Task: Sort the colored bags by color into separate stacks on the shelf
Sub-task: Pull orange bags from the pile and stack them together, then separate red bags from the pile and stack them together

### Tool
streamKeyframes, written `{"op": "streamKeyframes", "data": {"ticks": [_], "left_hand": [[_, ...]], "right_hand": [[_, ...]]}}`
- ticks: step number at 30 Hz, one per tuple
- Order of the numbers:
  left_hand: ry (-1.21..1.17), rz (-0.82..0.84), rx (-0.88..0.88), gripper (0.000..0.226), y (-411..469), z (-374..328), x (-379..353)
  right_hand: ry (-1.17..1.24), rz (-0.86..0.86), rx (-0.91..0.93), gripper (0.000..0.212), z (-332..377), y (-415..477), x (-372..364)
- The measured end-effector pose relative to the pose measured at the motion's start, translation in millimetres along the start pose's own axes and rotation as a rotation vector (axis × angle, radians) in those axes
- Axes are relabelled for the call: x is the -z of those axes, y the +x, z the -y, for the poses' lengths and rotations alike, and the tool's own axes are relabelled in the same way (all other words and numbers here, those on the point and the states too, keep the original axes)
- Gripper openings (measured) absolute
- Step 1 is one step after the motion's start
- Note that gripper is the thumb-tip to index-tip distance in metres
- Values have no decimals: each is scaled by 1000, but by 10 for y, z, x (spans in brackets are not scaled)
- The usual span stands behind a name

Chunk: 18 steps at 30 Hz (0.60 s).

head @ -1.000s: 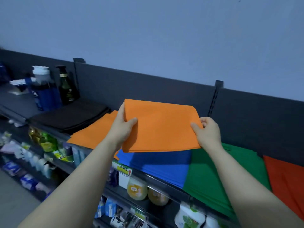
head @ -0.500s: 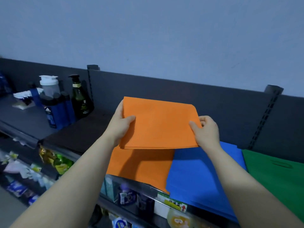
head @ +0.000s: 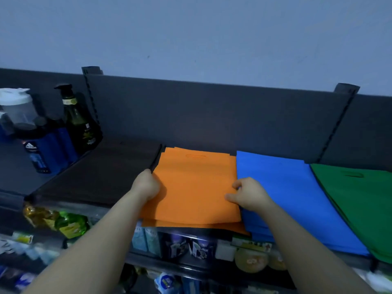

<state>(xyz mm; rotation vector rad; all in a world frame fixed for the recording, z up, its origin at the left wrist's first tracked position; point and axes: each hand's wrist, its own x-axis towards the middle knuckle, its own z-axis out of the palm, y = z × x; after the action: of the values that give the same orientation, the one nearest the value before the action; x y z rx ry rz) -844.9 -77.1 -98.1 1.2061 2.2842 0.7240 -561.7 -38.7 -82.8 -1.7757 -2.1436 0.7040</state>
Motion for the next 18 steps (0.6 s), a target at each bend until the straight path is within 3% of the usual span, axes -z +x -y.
{"op": "streamKeyframes", "data": {"ticks": [4, 8, 18], "left_hand": [[100, -53, -62, 38, -8, -89, -15], [98, -104, -275, 47, -160, -417, -135], [251, -106, -651, 45, -930, -1638, -897]], "right_hand": [[-45, -74, 7, 33, -33, -32, 37], [-59, -206, 13, 54, -161, -149, 224], [-233, -400, -108, 49, -1175, -627, 1080]]}}
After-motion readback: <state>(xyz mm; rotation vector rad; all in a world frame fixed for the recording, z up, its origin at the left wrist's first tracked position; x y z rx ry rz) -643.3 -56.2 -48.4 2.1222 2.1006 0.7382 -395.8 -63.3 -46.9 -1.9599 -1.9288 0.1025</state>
